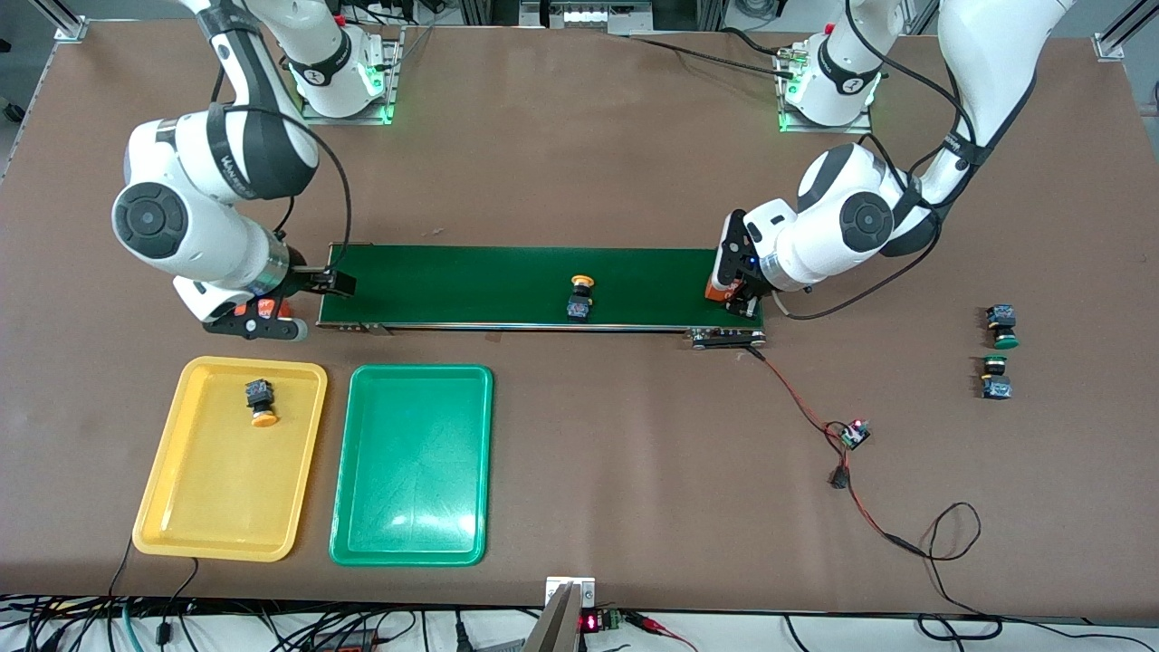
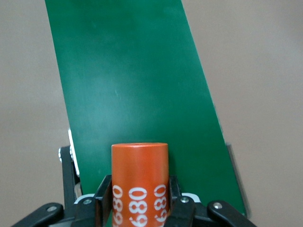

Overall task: Sort buttons by color to trays
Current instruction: 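Lower the orange cylinder onto the belt end with the left gripper and release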

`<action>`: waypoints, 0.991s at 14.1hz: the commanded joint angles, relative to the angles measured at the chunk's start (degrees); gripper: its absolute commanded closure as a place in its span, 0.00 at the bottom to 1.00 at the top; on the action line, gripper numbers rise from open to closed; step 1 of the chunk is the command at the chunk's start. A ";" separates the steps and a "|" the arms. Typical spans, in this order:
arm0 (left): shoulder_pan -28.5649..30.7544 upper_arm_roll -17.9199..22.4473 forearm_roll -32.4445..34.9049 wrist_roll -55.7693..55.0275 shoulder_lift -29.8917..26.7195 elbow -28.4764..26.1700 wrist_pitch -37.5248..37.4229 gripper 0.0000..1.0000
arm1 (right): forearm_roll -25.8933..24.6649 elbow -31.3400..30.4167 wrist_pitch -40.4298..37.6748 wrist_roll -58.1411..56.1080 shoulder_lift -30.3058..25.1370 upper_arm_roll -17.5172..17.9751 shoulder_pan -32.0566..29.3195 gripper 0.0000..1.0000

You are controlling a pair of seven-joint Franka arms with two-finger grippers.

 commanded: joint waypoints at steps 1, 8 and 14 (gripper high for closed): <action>-0.48 1.03 1.62 -0.92 0.72 -0.04 0.73 1.00 | 0.94 -1.22 -0.95 2.38 -2.52 0.58 1.42 0.00; -0.74 0.68 1.53 -5.04 -0.86 -0.04 -0.06 0.00 | 1.03 -10.78 8.51 3.78 -10.17 3.91 3.10 0.00; -0.57 0.59 -4.78 -11.38 -11.39 3.82 -13.74 0.00 | 1.03 -17.98 18.79 5.99 -13.94 6.72 3.28 0.00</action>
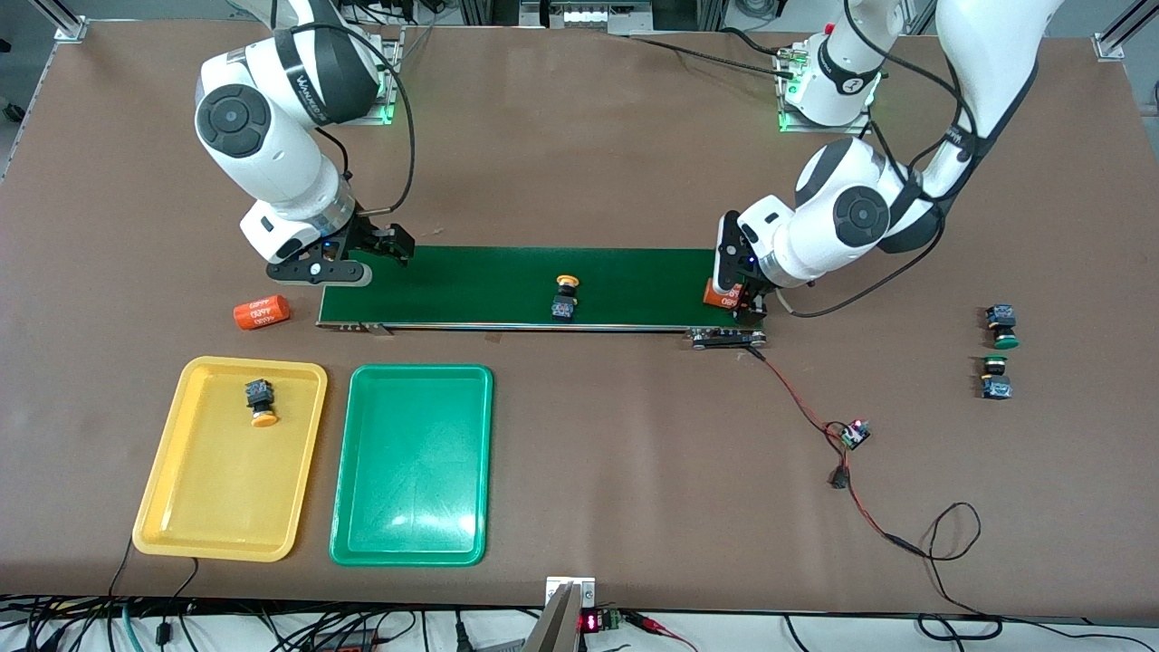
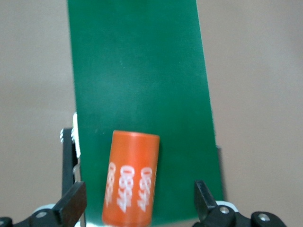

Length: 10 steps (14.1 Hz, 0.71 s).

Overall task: Sort buttons by color to trays
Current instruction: 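Lower the orange cylinder onto the belt end with the left gripper and release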

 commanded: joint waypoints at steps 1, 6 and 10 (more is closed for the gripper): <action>3.20 0.63 -4.44 -0.81 -7.87 3.04 -9.85 0.00 | 0.79 -8.15 6.56 0.42 -5.72 0.87 -0.16 0.00; 14.90 2.73 -4.37 -0.29 -8.94 11.13 -18.50 0.00 | 0.70 -9.75 6.49 -0.99 -8.01 1.05 -0.25 0.00; 16.14 10.46 0.28 -0.99 -5.88 13.51 -18.15 0.00 | 0.70 -8.79 6.23 -1.69 -7.40 1.05 -0.69 0.00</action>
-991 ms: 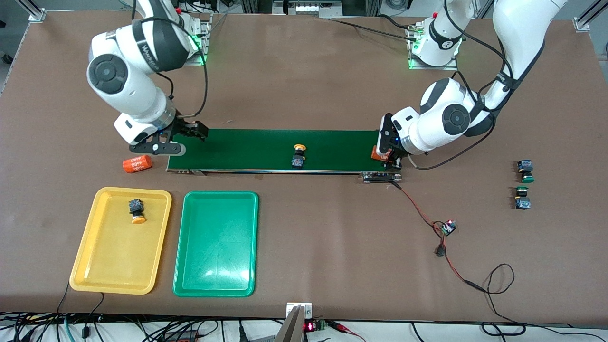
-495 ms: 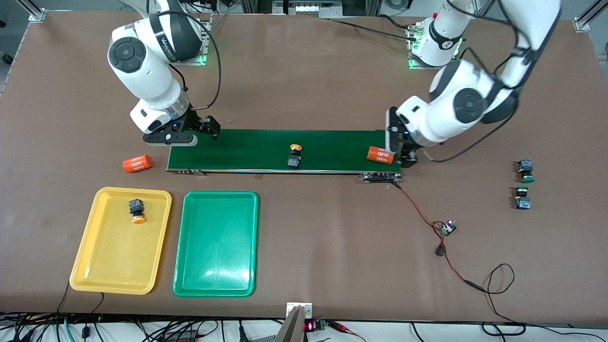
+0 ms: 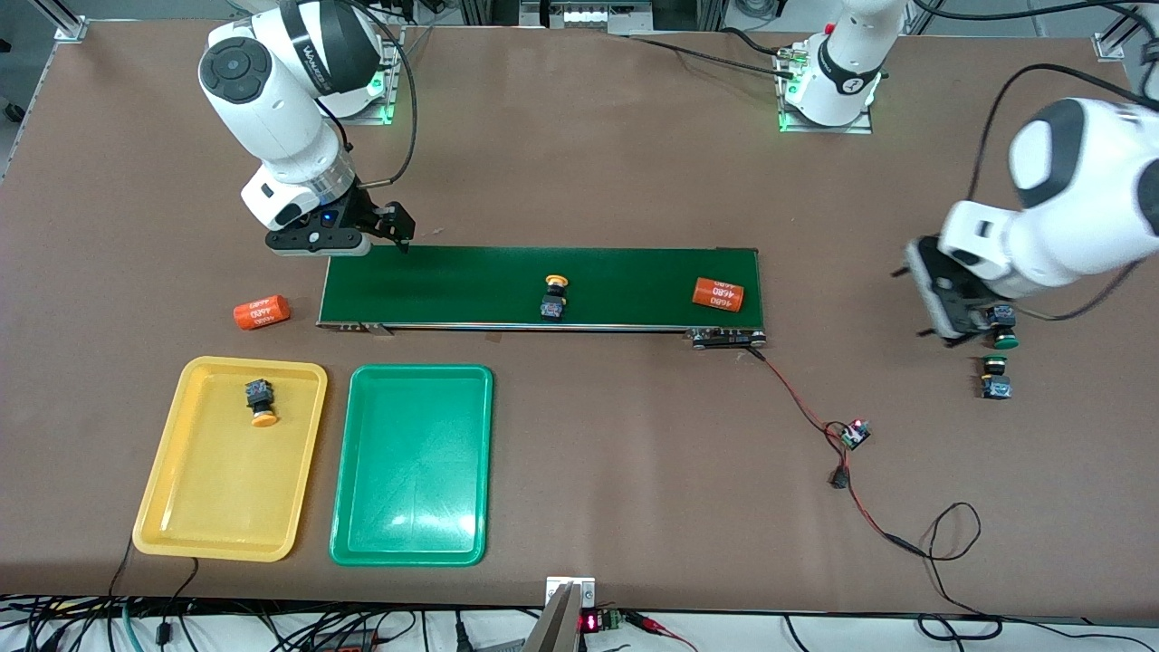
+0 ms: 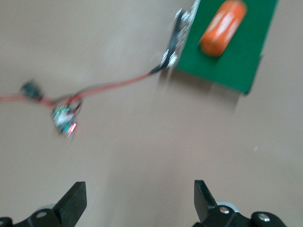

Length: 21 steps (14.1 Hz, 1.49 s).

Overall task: Sort buttons by color to trays
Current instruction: 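Move the right gripper to a yellow button while the left gripper reaches green buttons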

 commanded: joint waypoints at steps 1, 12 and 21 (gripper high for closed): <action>0.33 4.08 2.29 -0.87 4.78 1.63 -0.68 0.00 | 0.70 -0.45 0.39 -1.34 -0.65 0.36 -0.82 0.00; 6.66 16.05 10.47 -10.62 19.46 4.53 4.16 0.00 | 0.70 -0.37 -1.45 -14.78 -1.26 0.10 -7.58 0.00; 10.18 16.40 15.39 -40.84 20.44 3.74 7.14 0.00 | 0.79 -0.37 -1.99 -14.09 -1.18 0.28 -8.21 0.00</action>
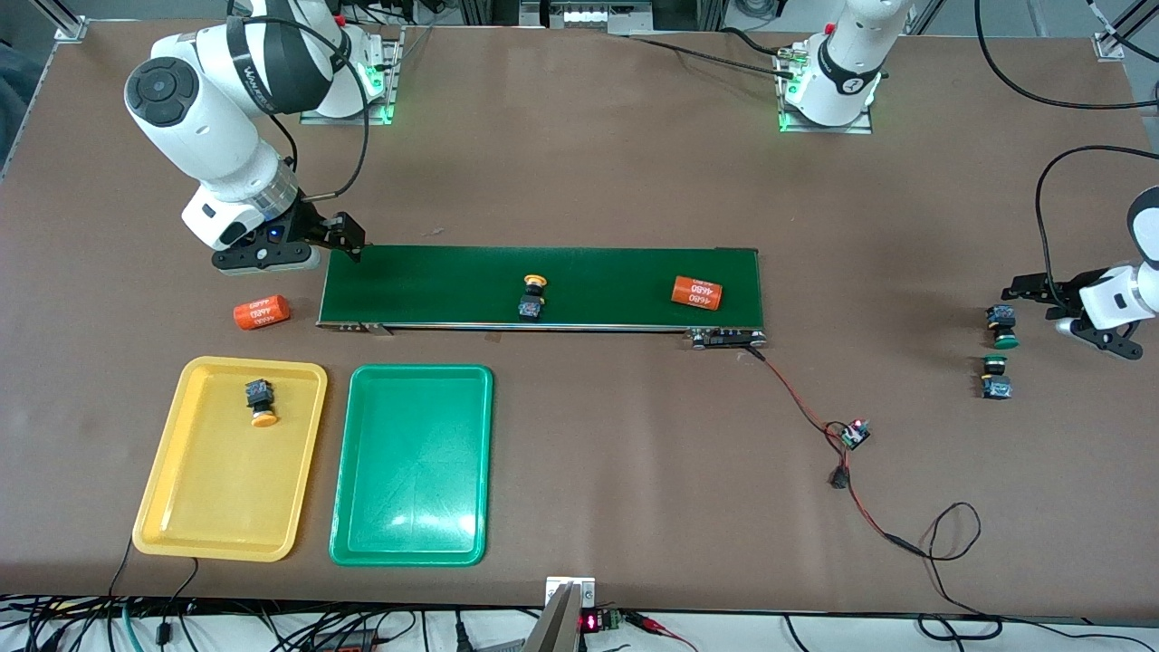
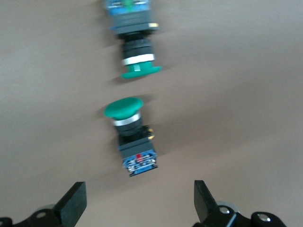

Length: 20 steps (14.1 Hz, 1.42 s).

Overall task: Sort buttons by color to trays
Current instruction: 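Move the right gripper to a yellow button while the left gripper reaches green buttons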

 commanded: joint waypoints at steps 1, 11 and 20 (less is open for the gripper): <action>0.17 -0.45 1.93 -7.29 0.64 -0.37 2.53 0.00 | 1.06 -0.46 -0.12 -0.24 -0.77 0.74 -0.63 0.00; -0.18 0.61 5.54 -11.51 2.84 -2.66 9.48 0.00 | 5.02 -0.81 14.19 8.02 7.22 1.00 5.61 0.00; -0.97 0.61 8.35 -10.90 4.24 -2.75 10.62 0.00 | 4.76 -0.46 20.18 18.04 12.32 0.83 11.67 0.00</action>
